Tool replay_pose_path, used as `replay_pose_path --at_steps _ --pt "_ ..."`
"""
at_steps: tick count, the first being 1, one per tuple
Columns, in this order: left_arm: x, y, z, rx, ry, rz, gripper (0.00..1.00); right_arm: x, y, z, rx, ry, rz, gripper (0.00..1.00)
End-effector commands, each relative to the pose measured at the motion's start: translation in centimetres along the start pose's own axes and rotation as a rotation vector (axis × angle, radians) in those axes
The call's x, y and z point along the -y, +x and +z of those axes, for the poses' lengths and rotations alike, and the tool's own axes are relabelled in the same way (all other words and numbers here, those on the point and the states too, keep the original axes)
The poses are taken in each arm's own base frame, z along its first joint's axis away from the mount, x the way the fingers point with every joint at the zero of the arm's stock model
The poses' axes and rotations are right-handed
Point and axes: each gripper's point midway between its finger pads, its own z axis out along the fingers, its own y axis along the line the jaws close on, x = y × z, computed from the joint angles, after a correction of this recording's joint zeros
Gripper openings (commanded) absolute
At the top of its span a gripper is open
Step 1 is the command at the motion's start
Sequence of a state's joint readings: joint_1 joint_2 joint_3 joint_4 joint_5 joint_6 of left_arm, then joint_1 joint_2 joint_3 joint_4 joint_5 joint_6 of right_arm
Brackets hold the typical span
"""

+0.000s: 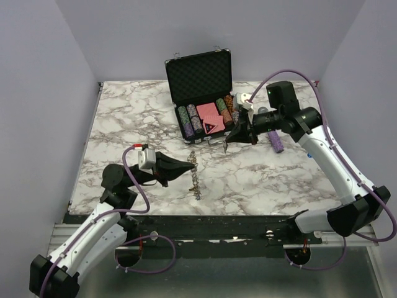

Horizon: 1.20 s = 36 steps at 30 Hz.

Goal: Put the keys on the keyring

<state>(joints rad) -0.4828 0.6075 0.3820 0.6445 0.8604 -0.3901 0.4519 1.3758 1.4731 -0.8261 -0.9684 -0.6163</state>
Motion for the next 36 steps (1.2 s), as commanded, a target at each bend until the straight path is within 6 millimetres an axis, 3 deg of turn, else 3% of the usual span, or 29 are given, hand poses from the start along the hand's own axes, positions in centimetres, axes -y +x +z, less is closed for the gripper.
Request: replay_pose_path --at_steps 1,6,9,13,19,26,30,36 --pt "0.2 -4.4 2.1 0.123 0.019 0.139 0.00 -2.6 -2.2 -0.8 0.065 -0.088 -0.038 0.00" --pt "0.2 -4.6 3.0 0.139 0.021 0.174 0.00 -3.7 -4.1 -1.4 0.129 -0.111 -0.048 0.00" --pt "0.1 -4.5 3.1 0.146 0.021 0.189 0.00 -5.5 -4.1 -1.5 0.174 -0.178 -0.057 0.00" --pt "0.2 -4.2 3.3 0.151 0.034 0.201 0.00 -7.7 -2.2 -1.5 0.192 -0.234 -0.124 0.00" --pt "0.8 -4.3 3.0 0.222 0.053 0.153 0.00 -9.7 -1.0 -2.5 0.175 -0.259 -0.287 0.00" --pt "2.2 -4.1 3.2 0.339 0.108 -0.040 0.00 -8.9 -0.3 -2.5 0.144 -0.182 -0.377 0.00" --pt "2.8 -3.8 3.4 0.396 0.137 -0.116 0.00 -7.0 -0.6 -2.0 0.113 -0.073 -0.297 0.00" --pt "2.7 -2.8 5.2 0.349 0.177 -0.199 0.00 -7.7 -0.2 -1.4 0.095 -0.074 -0.205 0.00"
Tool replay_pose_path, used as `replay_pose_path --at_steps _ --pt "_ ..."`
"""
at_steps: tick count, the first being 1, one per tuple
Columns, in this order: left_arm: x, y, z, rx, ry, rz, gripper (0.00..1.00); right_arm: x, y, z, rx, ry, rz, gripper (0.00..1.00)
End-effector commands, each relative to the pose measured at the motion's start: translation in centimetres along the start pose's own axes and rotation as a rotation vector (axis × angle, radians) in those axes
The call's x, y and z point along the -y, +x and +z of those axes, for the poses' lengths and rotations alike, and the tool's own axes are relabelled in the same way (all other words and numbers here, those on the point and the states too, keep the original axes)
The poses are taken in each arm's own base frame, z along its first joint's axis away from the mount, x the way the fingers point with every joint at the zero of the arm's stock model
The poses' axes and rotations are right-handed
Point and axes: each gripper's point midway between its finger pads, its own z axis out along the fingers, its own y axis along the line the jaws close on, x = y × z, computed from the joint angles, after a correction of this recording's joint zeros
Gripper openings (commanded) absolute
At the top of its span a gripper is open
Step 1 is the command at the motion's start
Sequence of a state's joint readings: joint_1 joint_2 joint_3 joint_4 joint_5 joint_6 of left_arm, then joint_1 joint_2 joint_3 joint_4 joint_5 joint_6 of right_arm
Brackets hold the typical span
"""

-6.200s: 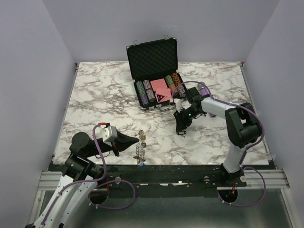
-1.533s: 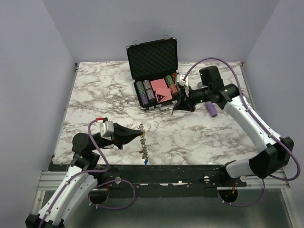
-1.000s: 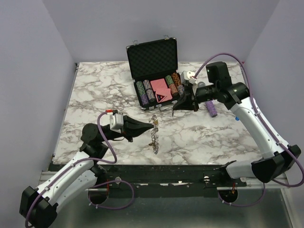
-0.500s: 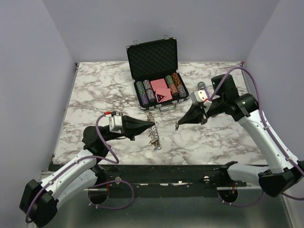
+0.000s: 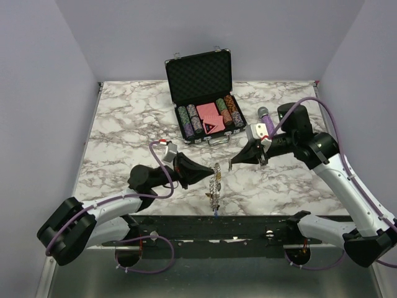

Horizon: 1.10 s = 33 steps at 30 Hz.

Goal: Put the keys on the keyring

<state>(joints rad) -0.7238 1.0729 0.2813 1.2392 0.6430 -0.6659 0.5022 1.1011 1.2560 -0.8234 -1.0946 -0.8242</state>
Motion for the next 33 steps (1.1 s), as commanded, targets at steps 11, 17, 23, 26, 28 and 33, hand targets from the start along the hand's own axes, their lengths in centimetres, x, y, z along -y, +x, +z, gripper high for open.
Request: replay_pose_path --at_steps 11,17,23,26,28,33 --pt "5.1 -6.6 2.0 0.195 0.241 0.038 0.00 -1.6 1.0 0.5 -0.015 0.069 0.264 0.00" --pt "5.5 -6.8 2.5 0.166 0.271 -0.081 0.00 -2.1 -0.2 0.8 0.052 0.063 0.391 0.00" --pt "6.1 -7.1 2.4 0.162 0.286 -0.115 0.00 -2.4 -0.3 0.9 0.069 0.074 0.480 0.00" --pt "6.1 -7.0 2.5 0.154 0.292 -0.129 0.00 -2.5 -0.6 0.8 0.077 0.082 0.492 0.00" --pt "6.1 -7.0 2.6 0.147 0.294 -0.159 0.00 -2.6 -1.1 0.7 0.085 0.075 0.494 0.00" --pt "6.6 -7.0 2.3 0.129 0.306 -0.185 0.00 -4.0 -0.5 0.6 0.067 0.035 0.503 0.00"
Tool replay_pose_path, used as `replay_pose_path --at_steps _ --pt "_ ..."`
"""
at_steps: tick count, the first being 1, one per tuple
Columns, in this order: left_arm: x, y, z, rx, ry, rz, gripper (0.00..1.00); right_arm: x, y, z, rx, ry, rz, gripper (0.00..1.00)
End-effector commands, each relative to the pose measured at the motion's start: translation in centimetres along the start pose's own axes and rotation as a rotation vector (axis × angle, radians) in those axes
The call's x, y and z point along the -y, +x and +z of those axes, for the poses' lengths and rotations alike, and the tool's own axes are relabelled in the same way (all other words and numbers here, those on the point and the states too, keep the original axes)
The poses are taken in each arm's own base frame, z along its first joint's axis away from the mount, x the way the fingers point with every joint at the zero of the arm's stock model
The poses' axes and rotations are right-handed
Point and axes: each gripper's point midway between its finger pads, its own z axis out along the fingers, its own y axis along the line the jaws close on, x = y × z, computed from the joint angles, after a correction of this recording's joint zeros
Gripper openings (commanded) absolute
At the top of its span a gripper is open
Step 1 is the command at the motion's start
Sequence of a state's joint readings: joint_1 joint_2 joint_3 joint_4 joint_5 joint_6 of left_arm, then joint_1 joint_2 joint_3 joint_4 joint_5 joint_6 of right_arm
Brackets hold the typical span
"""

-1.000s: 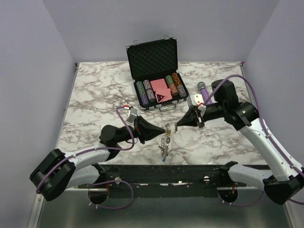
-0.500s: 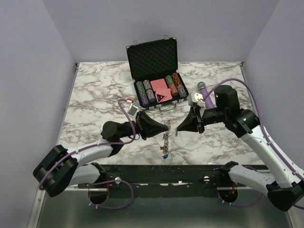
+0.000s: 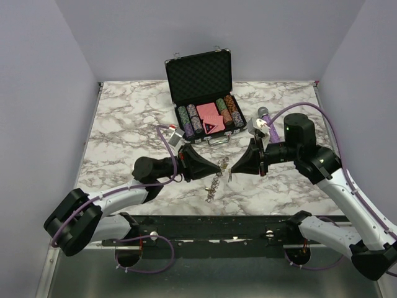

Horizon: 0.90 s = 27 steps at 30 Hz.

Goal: Put the keys on the keyring

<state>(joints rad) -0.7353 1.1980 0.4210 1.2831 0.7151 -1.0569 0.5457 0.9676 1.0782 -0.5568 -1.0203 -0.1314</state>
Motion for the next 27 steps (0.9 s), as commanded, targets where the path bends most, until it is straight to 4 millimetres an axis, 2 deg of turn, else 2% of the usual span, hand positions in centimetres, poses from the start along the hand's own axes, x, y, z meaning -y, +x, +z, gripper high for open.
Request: replay_pose_path --at_steps 1,8,10,15,21,27 --pt "6.1 -3.2 -0.3 0.098 0.222 0.175 0.00 -1.4 0.7 -0.2 -0.012 -0.044 0.028 0.00" --pt "4.9 -2.4 -1.2 -0.009 0.066 0.213 0.00 -1.7 -0.2 0.4 0.006 -0.081 0.083 0.00" --pt "4.6 -2.2 -1.4 -0.051 0.015 0.225 0.00 -2.1 -0.3 0.6 0.012 -0.119 0.102 0.00" --pt "4.4 -1.9 -2.3 -0.104 -0.046 0.361 0.00 -4.1 -1.8 0.6 0.063 -0.258 0.119 0.00" --pt "4.1 -1.7 -2.2 -0.166 -0.031 0.409 0.00 -3.4 -2.2 1.0 0.083 -0.257 0.082 0.00" --pt "3.6 -1.8 -1.9 -0.150 -0.049 0.336 0.00 -1.5 -1.7 1.6 0.076 -0.183 0.010 0.00"
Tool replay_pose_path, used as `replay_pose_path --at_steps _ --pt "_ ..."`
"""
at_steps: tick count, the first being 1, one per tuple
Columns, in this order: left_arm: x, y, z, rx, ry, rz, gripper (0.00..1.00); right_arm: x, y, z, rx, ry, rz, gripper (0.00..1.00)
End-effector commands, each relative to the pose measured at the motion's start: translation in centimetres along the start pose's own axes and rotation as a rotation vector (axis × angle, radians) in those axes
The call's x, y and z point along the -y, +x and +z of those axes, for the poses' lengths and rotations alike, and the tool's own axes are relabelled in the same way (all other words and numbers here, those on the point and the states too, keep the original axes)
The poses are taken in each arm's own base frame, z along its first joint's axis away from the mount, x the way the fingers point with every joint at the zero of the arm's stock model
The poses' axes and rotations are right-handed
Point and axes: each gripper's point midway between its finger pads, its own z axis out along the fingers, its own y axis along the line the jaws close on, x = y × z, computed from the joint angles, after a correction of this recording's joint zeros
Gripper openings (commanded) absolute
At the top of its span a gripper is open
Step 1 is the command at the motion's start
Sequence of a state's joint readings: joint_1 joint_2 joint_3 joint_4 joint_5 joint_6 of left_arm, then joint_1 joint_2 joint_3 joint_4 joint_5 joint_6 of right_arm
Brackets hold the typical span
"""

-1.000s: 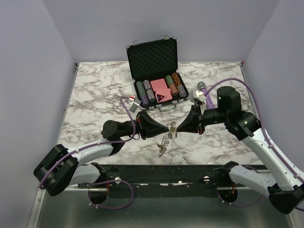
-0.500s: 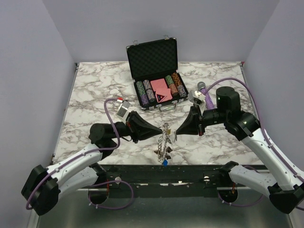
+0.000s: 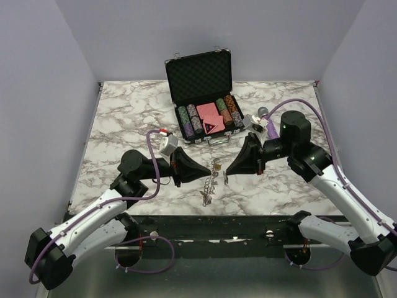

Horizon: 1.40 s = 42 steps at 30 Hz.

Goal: Put the keys on the keyring

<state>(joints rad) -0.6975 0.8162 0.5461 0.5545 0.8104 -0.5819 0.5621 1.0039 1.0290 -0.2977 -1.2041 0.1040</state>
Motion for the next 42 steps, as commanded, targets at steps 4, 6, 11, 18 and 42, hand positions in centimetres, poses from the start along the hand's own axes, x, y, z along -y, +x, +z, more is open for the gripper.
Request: replay_pose_path --at_steps 4,6,11,18,42 --pt "0.6 -1.5 0.3 0.055 0.018 -0.080 0.00 1.7 0.8 0.5 -0.025 0.039 -0.072 0.00" --pt "0.7 -1.7 0.1 0.087 0.008 -0.125 0.00 2.0 0.8 0.6 -0.020 0.047 -0.031 0.00" --pt "0.6 -2.0 -0.2 0.107 -0.042 -0.269 0.00 2.1 0.3 0.8 -0.005 0.061 0.036 0.00" --pt "0.0 -2.0 -1.0 0.155 -0.131 -0.392 0.00 1.0 -0.2 0.8 0.015 0.036 0.136 0.00" --pt "-0.1 -0.8 -0.8 0.143 -0.012 -0.241 0.00 1.5 0.7 1.8 0.028 0.046 0.213 0.00"
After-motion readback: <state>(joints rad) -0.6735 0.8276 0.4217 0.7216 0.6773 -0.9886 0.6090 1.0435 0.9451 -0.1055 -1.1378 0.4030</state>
